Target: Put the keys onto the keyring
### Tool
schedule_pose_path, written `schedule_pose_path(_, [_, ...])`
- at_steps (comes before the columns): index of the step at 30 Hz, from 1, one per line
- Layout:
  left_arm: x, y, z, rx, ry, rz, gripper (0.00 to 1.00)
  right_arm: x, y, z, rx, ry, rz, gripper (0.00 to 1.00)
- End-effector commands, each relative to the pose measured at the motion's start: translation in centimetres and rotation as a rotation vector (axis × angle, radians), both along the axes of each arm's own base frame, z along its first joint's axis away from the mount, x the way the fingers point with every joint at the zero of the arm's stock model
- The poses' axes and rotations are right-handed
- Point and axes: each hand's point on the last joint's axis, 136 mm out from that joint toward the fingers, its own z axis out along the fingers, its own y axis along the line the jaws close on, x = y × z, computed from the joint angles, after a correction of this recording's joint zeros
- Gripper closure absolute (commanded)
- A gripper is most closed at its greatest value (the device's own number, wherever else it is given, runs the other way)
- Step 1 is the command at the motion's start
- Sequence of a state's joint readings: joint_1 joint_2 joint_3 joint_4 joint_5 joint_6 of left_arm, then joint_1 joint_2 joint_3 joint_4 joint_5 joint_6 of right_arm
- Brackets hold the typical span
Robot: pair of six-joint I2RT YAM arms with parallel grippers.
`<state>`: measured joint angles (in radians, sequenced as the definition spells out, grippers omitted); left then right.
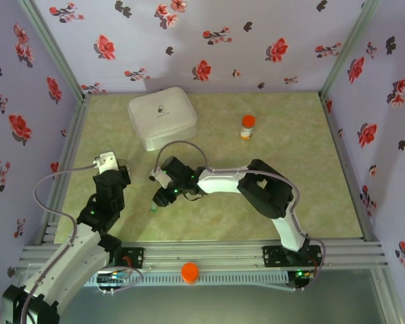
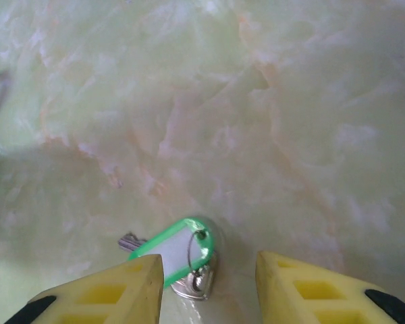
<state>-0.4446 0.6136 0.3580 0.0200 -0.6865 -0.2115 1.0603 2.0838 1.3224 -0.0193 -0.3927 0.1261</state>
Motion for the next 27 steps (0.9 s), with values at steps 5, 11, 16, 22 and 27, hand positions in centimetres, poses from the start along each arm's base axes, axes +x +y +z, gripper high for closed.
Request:
schedule_pose_path(5, [0.1,0.1,0.6,-0.033,-0.032,0.004,1.00,-0.7,0.8,-1.0,-0.026,0.033,0.029,0.64])
schedule_pose_path(11, [0.2,-0.2,0.6,-0.027,-0.021,-0.011,1.00,-0.5,1.2,-1.4,-0.024,0.034,0.029,0.74])
schedule_pose_path(16, [0.3,-0.3,0.6,-0.027,-0.018,-0.015,1.00,-0.4,1.1,-1.4,-0.026,0.017,0.026,0.91])
schedule_pose_path(22, [0.6,-0.9,1.1,-0.023,-0.017,-0.045,1.00,-0.4,0.4,1.5,0.034,-0.030,0.019,1.00])
schedule_pose_path(27, [0.9,-2.5,2.5,-0.014,-0.033,-0.144,1.00,-0.6,-1.8,5.2,0.078,-0.114,0.023,1.00])
